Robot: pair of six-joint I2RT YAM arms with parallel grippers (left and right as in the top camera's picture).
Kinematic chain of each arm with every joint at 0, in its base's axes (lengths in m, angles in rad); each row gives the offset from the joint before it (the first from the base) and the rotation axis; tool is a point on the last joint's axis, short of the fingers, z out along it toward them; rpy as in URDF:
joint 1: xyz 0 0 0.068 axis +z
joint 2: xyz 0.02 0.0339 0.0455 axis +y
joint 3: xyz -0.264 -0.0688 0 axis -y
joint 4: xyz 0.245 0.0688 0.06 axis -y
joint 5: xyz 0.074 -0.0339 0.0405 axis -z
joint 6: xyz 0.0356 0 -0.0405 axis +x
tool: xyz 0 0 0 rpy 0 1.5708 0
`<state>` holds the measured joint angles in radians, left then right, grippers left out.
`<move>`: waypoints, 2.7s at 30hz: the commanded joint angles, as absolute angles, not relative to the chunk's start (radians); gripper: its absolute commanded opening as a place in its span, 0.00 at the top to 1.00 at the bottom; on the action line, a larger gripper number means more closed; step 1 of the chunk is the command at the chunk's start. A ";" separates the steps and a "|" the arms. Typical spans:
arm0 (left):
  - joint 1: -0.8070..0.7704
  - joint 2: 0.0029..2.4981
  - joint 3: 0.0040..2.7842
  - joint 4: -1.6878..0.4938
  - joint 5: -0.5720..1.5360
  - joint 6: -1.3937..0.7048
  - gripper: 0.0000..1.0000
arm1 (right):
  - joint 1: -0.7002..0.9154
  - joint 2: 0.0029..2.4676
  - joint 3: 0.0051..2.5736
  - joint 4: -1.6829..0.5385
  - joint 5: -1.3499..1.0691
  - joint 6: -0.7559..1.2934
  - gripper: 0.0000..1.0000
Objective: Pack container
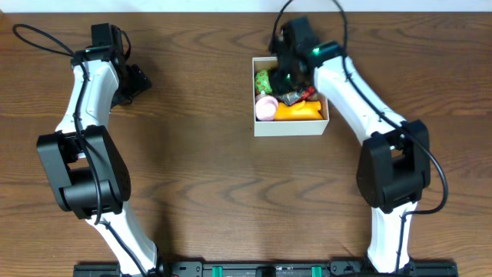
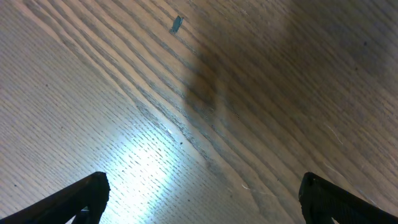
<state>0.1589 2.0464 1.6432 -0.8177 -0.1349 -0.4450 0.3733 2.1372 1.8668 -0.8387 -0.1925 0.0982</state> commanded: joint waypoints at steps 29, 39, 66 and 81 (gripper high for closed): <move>0.162 2.048 1.636 -0.821 -0.147 -0.447 0.02 | -0.080 2.149 1.994 -0.786 0.258 0.089 0.01; 0.162 2.048 1.636 -0.821 -0.147 -0.447 0.02 | -0.086 2.149 1.994 -0.786 0.258 0.089 0.01; 0.162 2.048 1.636 -0.821 -0.147 -0.447 0.02 | -0.108 2.120 1.993 -0.885 0.258 0.088 0.01; 0.162 2.048 1.636 -0.821 -0.147 -0.447 0.02 | -0.065 1.687 1.993 -0.951 0.212 0.141 0.01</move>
<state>0.1589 2.0460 1.6432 -0.8181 -0.1349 -0.4450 -0.0734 1.8088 1.9759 -0.9428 0.2176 0.1230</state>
